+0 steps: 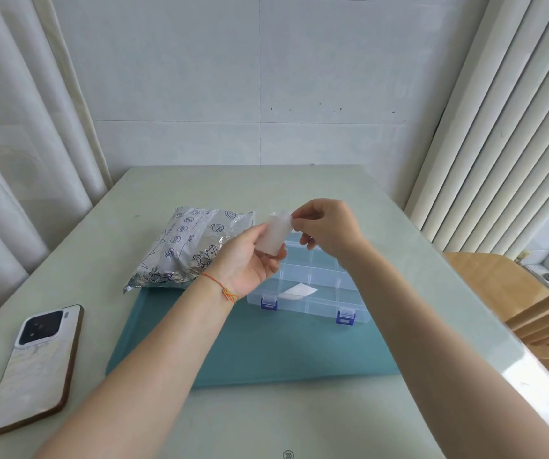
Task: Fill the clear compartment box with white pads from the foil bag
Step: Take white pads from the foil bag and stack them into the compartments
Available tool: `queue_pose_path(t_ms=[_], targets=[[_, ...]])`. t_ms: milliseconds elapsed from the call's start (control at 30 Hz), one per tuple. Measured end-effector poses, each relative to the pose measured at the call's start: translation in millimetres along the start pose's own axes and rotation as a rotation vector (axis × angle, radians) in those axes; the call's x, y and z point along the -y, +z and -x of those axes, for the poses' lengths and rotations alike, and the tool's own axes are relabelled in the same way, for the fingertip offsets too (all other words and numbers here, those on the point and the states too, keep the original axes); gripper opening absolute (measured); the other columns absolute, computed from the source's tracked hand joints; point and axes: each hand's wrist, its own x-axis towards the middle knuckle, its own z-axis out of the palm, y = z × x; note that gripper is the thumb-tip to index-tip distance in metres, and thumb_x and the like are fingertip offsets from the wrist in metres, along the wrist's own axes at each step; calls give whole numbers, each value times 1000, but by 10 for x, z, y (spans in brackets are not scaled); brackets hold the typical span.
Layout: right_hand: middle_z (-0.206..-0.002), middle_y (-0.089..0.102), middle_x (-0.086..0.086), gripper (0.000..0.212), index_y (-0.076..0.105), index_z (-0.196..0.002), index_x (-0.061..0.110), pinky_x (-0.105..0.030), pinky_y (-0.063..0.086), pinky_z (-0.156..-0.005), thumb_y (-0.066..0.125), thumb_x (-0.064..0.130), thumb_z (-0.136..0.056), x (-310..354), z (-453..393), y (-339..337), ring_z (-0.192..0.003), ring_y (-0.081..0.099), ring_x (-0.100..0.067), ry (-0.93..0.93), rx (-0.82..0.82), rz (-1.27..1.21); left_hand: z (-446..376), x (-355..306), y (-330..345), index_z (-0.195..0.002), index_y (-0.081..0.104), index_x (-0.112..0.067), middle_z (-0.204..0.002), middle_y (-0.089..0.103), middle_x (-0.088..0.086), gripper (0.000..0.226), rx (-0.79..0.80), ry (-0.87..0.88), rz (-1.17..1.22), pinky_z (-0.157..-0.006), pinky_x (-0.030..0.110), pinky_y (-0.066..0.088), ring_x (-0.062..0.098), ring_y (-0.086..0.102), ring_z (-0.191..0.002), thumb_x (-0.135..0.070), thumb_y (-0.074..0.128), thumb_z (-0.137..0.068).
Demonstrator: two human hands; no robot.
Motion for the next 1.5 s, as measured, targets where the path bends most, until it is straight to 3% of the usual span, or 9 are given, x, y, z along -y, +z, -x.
queue_pose_path(t_ms=[433,733,933,1000,1067,1167,1233,1333,1500], targets=[[-56,63,1,14,69,-91,14,-15,41,-42,60,5,-84,39,-18,-48,-37,51,-4,-9,37,105,50,-9,7,-108,60,-7,-83,63,12,18,73,-24,-58,-43,16,44,22,64,-77,-19,49,-99],[-52,60,10,12,73,-89,16,-16,39,-46,64,8,-87,75,-24,-114,-42,47,-3,-83,173,170,81,-31,14,-104,56,-8,-80,64,14,11,100,-38,-137,-42,16,30,17,59,-58,-9,48,-96],[-67,63,5,12,64,-91,13,-23,42,-49,71,19,-84,27,-48,-102,-46,50,-11,-133,145,185,50,-14,6,-113,57,-20,-72,62,10,28,105,6,-233,-39,18,31,17,57,-55,-1,45,-96],[-67,61,5,12,67,-93,17,-21,41,-49,60,10,-88,-8,-26,-123,-43,50,-9,-131,254,359,15,-2,-12,-117,55,-28,-68,55,10,39,58,47,-259,-39,17,31,19,57,-51,2,43,-96],[-67,61,7,35,69,-96,26,-20,42,-51,46,1,-87,-45,31,-119,-44,52,-5,-105,491,584,-13,15,-35,-116,54,-27,-69,52,10,36,29,65,-300,-38,17,30,20,57,-51,1,43,-96],[-83,67,-2,46,66,-105,40,-33,54,-70,46,2,-85,-111,94,-84,-58,58,-15,-84,723,817,-34,45,-48,-102,56,-24,-71,52,8,24,-23,69,-336,-37,16,31,18,59,-53,-3,47,-96],[-80,65,-1,42,62,-114,41,-33,54,-73,55,10,-87,-131,109,-70,-58,57,-15,-70,778,904,-35,63,-36,-95,55,-23,-72,54,7,18,-55,76,-338,-37,15,33,17,61,-53,-5,51,-95],[-69,63,4,47,55,-123,44,-23,45,-56,60,13,-88,-118,136,-55,-52,53,-11,-30,863,982,-31,81,-26,-91,54,-23,-72,56,7,14,-76,82,-336,-38,15,33,17,62,-53,-10,54,-94],[-79,60,1,34,62,-118,35,-24,45,-61,66,21,-87,-151,111,-12,-61,54,-11,-72,816,982,14,45,-22,-108,59,-28,-72,57,6,14,-34,69,-243,-40,17,34,20,62,-61,-30,55,-95]])
